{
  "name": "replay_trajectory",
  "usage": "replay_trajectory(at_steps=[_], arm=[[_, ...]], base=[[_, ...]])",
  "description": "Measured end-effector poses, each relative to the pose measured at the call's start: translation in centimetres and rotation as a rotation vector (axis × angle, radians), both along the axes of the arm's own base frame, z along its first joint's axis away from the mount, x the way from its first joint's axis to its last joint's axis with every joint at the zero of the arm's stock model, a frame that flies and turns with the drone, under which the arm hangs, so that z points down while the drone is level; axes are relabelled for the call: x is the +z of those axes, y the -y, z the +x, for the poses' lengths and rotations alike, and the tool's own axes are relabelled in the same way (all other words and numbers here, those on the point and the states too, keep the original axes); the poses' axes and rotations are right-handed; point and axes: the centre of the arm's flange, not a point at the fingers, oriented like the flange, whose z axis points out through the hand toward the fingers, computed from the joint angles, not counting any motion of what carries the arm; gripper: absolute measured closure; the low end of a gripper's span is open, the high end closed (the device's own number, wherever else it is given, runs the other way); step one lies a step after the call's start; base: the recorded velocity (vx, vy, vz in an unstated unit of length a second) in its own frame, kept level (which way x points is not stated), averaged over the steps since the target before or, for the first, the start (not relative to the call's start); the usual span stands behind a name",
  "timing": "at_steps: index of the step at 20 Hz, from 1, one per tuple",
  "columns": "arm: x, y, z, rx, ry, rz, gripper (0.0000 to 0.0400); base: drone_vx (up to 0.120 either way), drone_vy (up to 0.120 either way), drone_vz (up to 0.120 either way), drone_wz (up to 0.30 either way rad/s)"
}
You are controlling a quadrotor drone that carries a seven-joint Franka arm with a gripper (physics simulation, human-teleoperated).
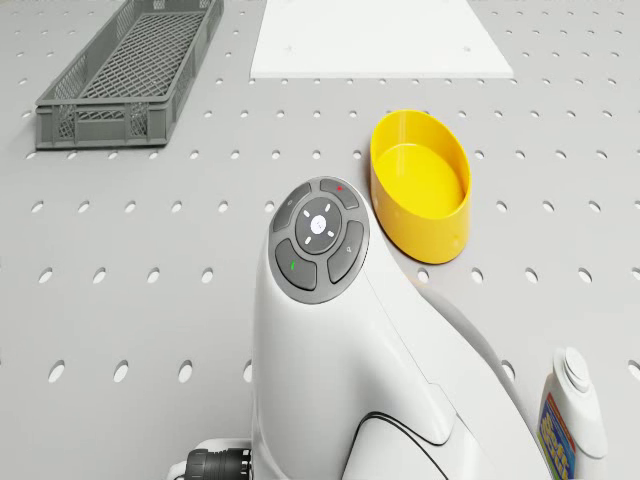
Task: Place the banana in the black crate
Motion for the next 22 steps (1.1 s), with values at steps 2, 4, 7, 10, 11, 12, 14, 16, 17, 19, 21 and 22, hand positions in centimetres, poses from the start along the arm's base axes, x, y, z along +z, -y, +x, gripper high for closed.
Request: replay_trajectory(at_steps=[2, 4, 7, 10, 11, 12, 14, 16, 17, 19, 21, 22], arm=[[0.0, 0.0, 0.0, 0.0, 0.0, 0.0, 0.0], [0.0, 0.0, 0.0, 0.0, 0.0, 0.0, 0.0], [0.0, 0.0, 0.0, 0.0, 0.0, 0.0, 0.0], [0.0, 0.0, 0.0, 0.0, 0.0, 0.0, 0.0], [0.0, 0.0, 0.0, 0.0, 0.0, 0.0, 0.0], [0.0, 0.0, 0.0, 0.0, 0.0, 0.0, 0.0], [0.0, 0.0, 0.0, 0.0, 0.0, 0.0, 0.0], [0.0, 0.0, 0.0, 0.0, 0.0, 0.0, 0.0], [0.0, 0.0, 0.0, 0.0, 0.0, 0.0, 0.0], [0.0, 0.0, 0.0, 0.0, 0.0, 0.0, 0.0], [0.0, 0.0, 0.0, 0.0, 0.0, 0.0, 0.0], [0.0, 0.0, 0.0, 0.0, 0.0, 0.0, 0.0]], base=[[0.12, 0.0, 0.0, 0.0], [0.12, 0.0, 0.0, 0.0], [0.12, 0.0, 0.0, 0.0], [0.12, 0.0, 0.0, 0.0], [0.12, 0.12, 0.0, 0.0], [0.12, 0.12, 0.0, 0.0], [0.12, 0.04, 0.0, 0.0], [0.12, 0.0, 0.0, 0.0], [0.12, -0.08, 0.0, 0.0], [0.12, -0.04, 0.0, 0.0], [0.12, 0.0, -0.12, 0.0], [0.12, 0.0, -0.12, 0.0]])
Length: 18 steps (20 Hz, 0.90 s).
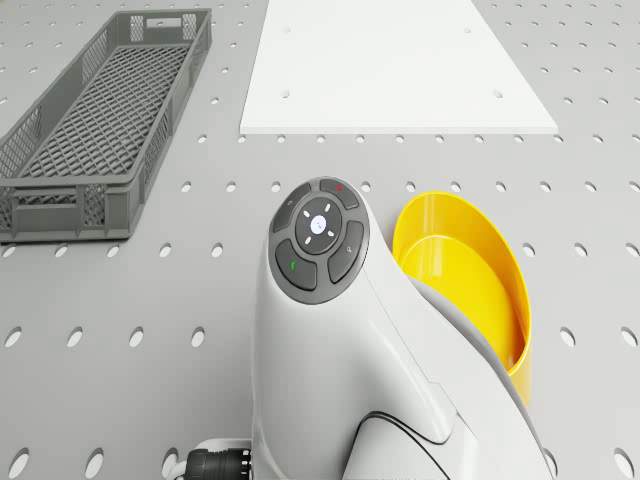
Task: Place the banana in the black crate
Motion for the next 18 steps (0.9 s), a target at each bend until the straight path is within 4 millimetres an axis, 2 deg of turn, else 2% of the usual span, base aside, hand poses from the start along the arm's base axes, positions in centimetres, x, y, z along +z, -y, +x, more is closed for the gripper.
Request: replay_trajectory(at_steps=[3, 6, 18], arm=[[0.0, 0.0, 0.0, 0.0, 0.0, 0.0, 0.0], [0.3, 0.0, 0.0, 0.0, 0.0, 0.0, 0.0], [3.6, 0.0, 0.0, 0.0, 0.0, 0.0, 0.0]], base=[[0.107, 0.0, -0.013, 0.0], [0.0, 0.0, 0.0, 0.0], [0.0, 0.0, 0.0, 0.0]])
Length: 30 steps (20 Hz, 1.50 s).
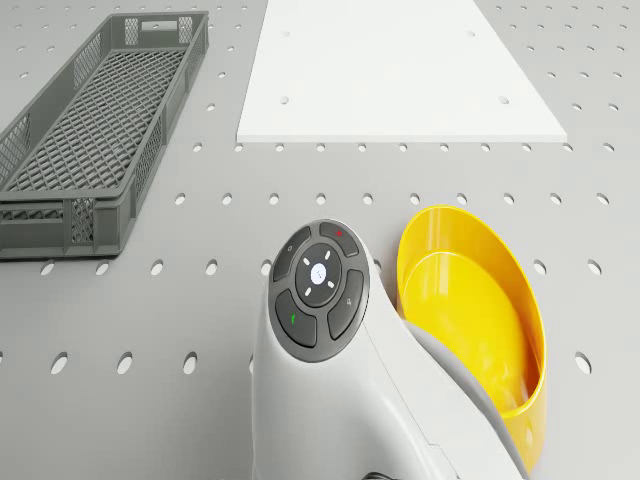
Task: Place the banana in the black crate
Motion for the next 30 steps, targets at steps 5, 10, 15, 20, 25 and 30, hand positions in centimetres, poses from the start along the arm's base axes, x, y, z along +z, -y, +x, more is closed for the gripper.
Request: replay_trajectory(at_steps=[5, 10, 15, 20, 25, 30], arm=[[0.5, 0.0, 0.0, 0.0, 0.0, 0.0, 0.0121], [0.7, 0.0, 0.0, -0.002, 0.0, 0.0, 0.0209], [0.5, 0.0, 0.0, -0.021, -0.001, -0.004, 0.021], [-1.0, 0.0, 0.0, -0.026, -0.002, -0.006, 0.0207], [-1.8, 0.0, 0.0, -0.026, -0.002, -0.006, 0.0207], [-2.1, 0.0, 0.0, -0.027, -0.003, -0.007, 0.0207]], base=[[0.0, 0.0, 0.0, 0.0], [0.0, 0.0, 0.0, 0.0], [0.0, 0.0, 0.0, 0.0], [0.048, 0.048, 0.096, 0.0], [0.12, 0.12, 0.12, 0.0], [0.12, 0.12, 0.12, 0.0]])
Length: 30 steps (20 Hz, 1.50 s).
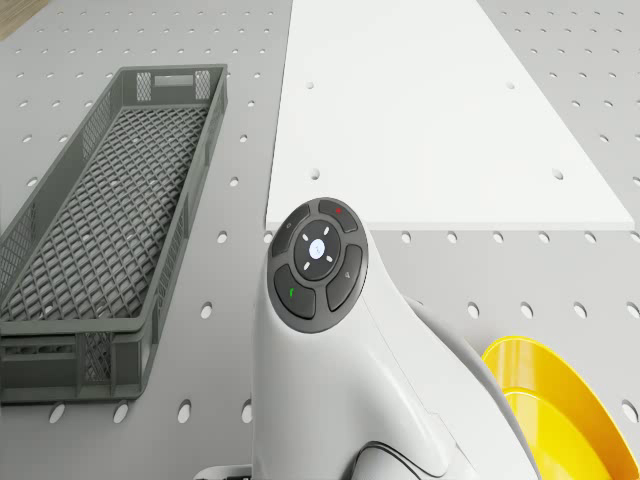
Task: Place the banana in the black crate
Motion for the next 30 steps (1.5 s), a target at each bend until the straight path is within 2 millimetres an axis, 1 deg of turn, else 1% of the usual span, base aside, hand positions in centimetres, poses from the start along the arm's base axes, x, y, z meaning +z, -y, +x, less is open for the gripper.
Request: replay_trajectory(at_steps=[7, 12, 14, 30], arm=[[-0.1, 0.0, 0.0, 0.001, 0.0, 0.0, 0.0207], [-0.12, 0.01, 0.0, 0.001, 0.0, 0.0, 0.0207], [-0.12, 0.01, 0.0, 0.001, 0.0, 0.0, 0.0207], [-0.13, 0.01, 0.0, 0.001, 0.0, 0.0, 0.0207]], base=[[0.12, 0.12, 0.114, 0.0], [0.12, 0.12, 0.008, 0.0], [0.12, 0.12, 0.12, 0.0], [0.12, 0.12, 0.0, 0.0]])
